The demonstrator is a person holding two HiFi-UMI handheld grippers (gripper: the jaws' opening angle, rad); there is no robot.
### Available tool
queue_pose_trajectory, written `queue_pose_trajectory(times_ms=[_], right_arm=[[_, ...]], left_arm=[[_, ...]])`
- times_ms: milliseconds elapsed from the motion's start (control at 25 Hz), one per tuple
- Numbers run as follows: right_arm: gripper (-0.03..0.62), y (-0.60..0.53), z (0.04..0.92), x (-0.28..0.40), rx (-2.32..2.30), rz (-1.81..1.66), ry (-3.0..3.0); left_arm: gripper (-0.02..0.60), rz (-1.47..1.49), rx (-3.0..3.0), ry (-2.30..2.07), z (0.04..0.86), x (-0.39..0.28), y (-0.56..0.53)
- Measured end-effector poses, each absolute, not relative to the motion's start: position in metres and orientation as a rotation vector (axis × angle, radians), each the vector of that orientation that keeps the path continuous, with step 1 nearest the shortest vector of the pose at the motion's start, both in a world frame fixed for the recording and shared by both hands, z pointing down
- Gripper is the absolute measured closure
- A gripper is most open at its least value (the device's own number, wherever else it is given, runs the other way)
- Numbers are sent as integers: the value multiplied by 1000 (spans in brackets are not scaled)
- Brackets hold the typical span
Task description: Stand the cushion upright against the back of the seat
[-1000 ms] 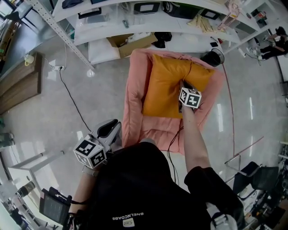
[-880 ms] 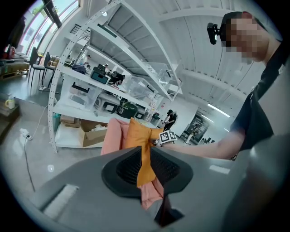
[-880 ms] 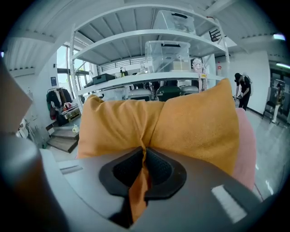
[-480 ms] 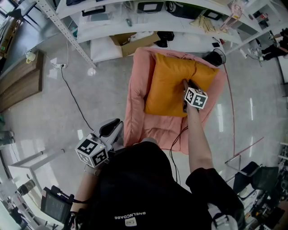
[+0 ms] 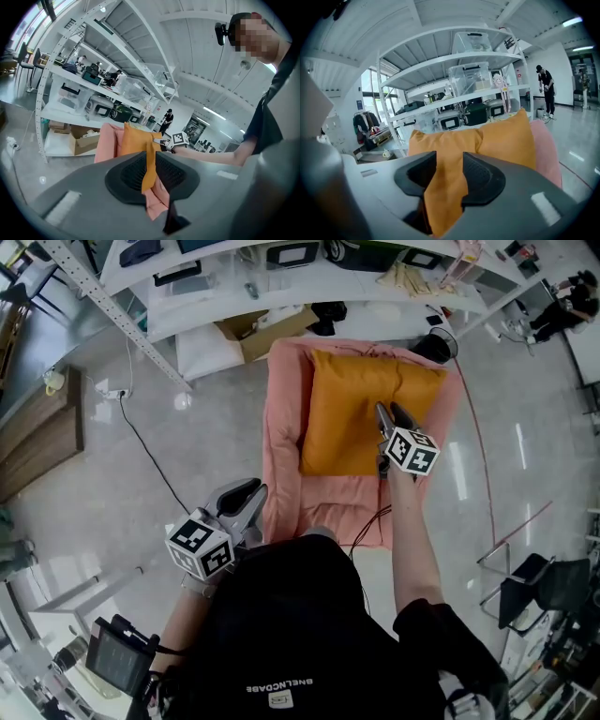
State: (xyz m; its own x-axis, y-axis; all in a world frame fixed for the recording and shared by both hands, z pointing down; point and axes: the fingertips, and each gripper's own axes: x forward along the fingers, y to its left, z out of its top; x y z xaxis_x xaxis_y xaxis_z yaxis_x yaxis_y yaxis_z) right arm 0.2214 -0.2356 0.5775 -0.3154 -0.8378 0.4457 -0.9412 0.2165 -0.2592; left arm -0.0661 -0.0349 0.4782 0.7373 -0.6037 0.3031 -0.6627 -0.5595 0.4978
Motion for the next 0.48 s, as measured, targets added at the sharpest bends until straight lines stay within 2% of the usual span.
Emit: queue_pose_trajectory(times_ms=[480], right_arm=[[491, -141, 486, 166, 1737, 648, -2452]], left_arm=[[518, 157, 2464, -687, 463, -28, -74]])
